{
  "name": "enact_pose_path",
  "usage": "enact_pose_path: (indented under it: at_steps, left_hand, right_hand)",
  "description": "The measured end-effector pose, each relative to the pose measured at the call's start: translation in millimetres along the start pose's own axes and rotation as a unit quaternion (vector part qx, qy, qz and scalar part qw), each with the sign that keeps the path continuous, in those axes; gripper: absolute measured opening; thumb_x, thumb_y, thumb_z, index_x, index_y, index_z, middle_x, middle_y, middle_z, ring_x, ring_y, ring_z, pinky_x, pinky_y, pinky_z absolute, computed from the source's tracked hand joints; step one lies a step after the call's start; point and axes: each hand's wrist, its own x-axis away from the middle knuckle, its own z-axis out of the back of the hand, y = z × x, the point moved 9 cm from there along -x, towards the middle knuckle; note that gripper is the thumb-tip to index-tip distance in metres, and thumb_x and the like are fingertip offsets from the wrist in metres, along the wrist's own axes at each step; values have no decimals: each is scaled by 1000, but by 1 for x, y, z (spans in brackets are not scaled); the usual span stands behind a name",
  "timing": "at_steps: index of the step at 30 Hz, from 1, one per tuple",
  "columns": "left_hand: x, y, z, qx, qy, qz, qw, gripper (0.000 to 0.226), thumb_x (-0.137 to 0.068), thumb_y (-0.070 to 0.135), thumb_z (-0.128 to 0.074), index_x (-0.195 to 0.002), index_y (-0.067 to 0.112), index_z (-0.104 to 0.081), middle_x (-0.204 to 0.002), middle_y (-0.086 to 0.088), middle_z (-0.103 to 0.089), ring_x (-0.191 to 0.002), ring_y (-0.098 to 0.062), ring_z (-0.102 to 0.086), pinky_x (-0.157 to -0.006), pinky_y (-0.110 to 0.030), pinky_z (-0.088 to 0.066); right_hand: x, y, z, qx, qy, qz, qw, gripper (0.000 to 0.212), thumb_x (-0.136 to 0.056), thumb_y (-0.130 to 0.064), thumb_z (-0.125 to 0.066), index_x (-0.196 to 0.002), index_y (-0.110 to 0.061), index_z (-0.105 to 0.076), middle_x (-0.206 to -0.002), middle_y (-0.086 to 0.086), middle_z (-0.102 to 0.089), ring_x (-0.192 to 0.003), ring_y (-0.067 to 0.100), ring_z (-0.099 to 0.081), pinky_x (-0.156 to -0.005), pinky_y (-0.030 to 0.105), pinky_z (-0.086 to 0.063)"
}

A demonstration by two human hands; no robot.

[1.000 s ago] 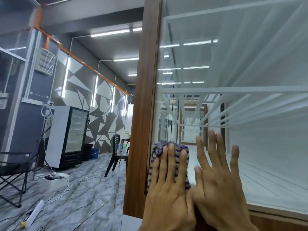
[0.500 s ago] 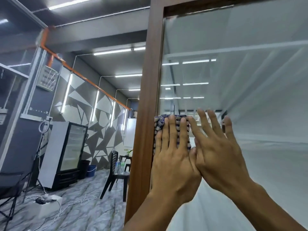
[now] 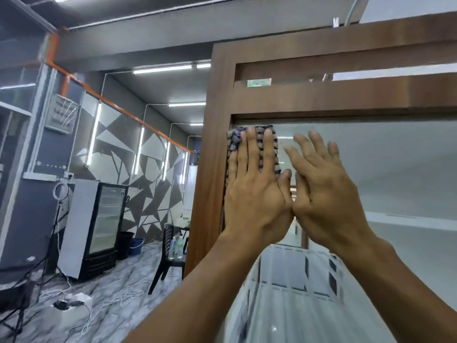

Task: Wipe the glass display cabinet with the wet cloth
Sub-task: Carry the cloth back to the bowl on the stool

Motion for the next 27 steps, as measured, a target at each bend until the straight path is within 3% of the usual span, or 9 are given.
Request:
enact_pose_path:
  at_steps: [3, 6, 9, 13, 16, 19, 22, 24, 27]
  left_hand:
    - [-22, 2, 6, 5, 17, 4, 1000, 70, -105, 45, -23, -166, 20, 0, -173, -7, 12, -159, -16, 16, -128, -34, 13]
    - [-19, 0, 15, -11, 60, 15, 998, 63, -105, 42, -43, -162, 17, -31, -170, -14, -22, -157, -28, -16, -129, -42, -9]
    - [-10, 6, 27, -47, 130, -14, 990, 38, -101, 37, -59, -133, 17, -61, -136, -15, -62, -126, -32, -52, -105, -49, -42]
    - [20, 9, 46, -26, 123, -35, 991, 23, -97, 30, -70, -106, 9, -73, -103, -11, -72, -88, -30, -64, -70, -44, -51]
    - [69, 0, 72, 15, 29, 12, 999, 19, -93, 29, -74, -88, 11, -73, -81, 0, -70, -71, -20, -59, -57, -35, -48]
    - [152, -37, 91, 6, -148, 122, 981, 21, -88, 39, -72, -80, 23, -63, -64, 9, -57, -62, -13, -51, -49, -29, -42]
    - [250, -96, 104, -27, -362, 246, 899, 23, -85, 52, -59, -79, 30, -57, -61, 13, -56, -60, -8, -51, -54, -29, -47]
    - [311, -130, 117, -37, -479, 284, 830, 27, -87, 54, -55, -86, 27, -62, -66, 12, -63, -67, -10, -58, -64, -30, -51]
    - [369, -171, 143, -57, -553, 292, 778, 24, -94, 47, -61, -88, 24, -58, -67, 10, -57, -73, -16, -57, -66, -28, -40]
  right_hand:
    - [3, 12, 6, -86, 24, -33, 995, 53, -94, -5, -46, -147, -8, -51, -161, 6, -37, -156, 17, -19, -130, 35, -8]
    - [29, 11, 7, -123, -9, -43, 991, 63, -84, 10, -50, -145, -4, -52, -162, 9, -34, -157, 21, -20, -130, 41, -11]
    - [53, 6, 9, -160, -72, -72, 982, 65, -81, 12, -49, -143, -6, -55, -165, 8, -31, -158, 21, -15, -129, 43, -8]
    - [98, -7, 20, -265, -120, -191, 938, 55, -84, 4, -53, -133, -16, -66, -160, -9, -40, -156, 11, -21, -126, 30, -19]
    - [142, -30, 18, -347, -179, -301, 870, 44, -92, -2, -60, -118, -35, -75, -140, -23, -60, -142, -3, -42, -113, 8, -30]
    - [201, -66, -8, -354, -344, -388, 778, 52, -93, -1, -67, -96, -51, -78, -109, -36, -70, -113, -14, -60, -96, 2, -42]
    - [248, -115, -38, -329, -474, -389, 718, 35, -95, -7, -66, -92, -40, -80, -95, -29, -75, -96, -11, -67, -86, 10, -51]
    - [278, -158, -64, -314, -548, -373, 680, 23, -97, -16, -63, -104, -28, -81, -97, -20, -77, -96, -4, -69, -86, 17, -54]
    - [315, -227, -110, -299, -630, -322, 640, 28, -97, -26, -57, -117, -21, -76, -111, -9, -75, -102, 7, -68, -95, 30, -57]
